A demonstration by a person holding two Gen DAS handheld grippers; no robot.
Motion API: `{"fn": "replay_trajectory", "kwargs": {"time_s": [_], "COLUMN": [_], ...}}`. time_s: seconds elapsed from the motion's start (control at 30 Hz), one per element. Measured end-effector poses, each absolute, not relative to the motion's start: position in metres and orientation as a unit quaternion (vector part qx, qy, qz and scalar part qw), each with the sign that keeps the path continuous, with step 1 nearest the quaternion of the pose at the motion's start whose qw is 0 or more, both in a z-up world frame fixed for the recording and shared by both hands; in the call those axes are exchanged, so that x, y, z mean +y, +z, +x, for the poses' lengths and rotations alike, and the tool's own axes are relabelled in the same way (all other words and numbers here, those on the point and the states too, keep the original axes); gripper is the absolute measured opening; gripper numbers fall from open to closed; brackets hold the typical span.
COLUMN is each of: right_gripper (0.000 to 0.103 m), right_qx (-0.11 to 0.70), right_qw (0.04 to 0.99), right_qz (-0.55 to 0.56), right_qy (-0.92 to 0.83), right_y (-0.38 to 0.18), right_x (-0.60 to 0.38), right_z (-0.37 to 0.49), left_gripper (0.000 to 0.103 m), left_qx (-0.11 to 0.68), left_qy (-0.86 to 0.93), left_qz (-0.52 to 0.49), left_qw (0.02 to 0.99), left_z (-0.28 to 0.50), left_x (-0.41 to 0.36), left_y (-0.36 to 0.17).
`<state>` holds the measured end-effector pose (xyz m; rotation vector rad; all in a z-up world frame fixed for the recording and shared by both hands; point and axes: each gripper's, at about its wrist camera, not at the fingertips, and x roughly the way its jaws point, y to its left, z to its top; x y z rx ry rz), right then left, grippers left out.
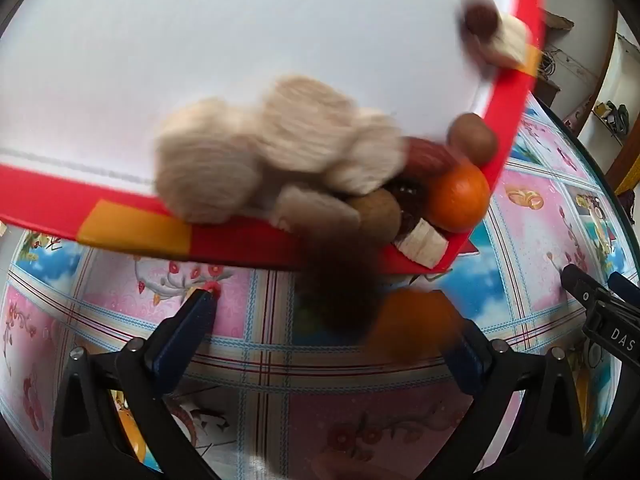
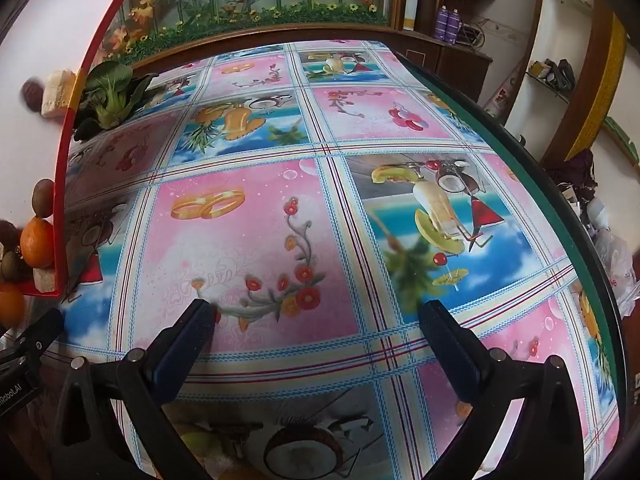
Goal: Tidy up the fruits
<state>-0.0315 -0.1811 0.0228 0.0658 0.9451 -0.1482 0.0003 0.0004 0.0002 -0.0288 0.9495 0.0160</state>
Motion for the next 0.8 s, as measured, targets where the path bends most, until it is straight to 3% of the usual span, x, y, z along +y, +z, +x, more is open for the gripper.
{"fn": "replay_trajectory", "kwargs": {"time_s": [0.8], "right_gripper": [0.103], "right_qx": [0.455], "right_qw": [0.887], "right_qz": [0.032], "right_qy": [-0.071], "right_y": [0.023], "right_x": [-0.181], "right_z": [-0.032], "left_gripper": [0.103], "left_qx": [0.458], "left_qy": [0.009], "left_qz": [-0.012], "left_qw": [0.889], "left_z": [0.001], "left_x": [-0.006], "left_y": [-0.001]}}
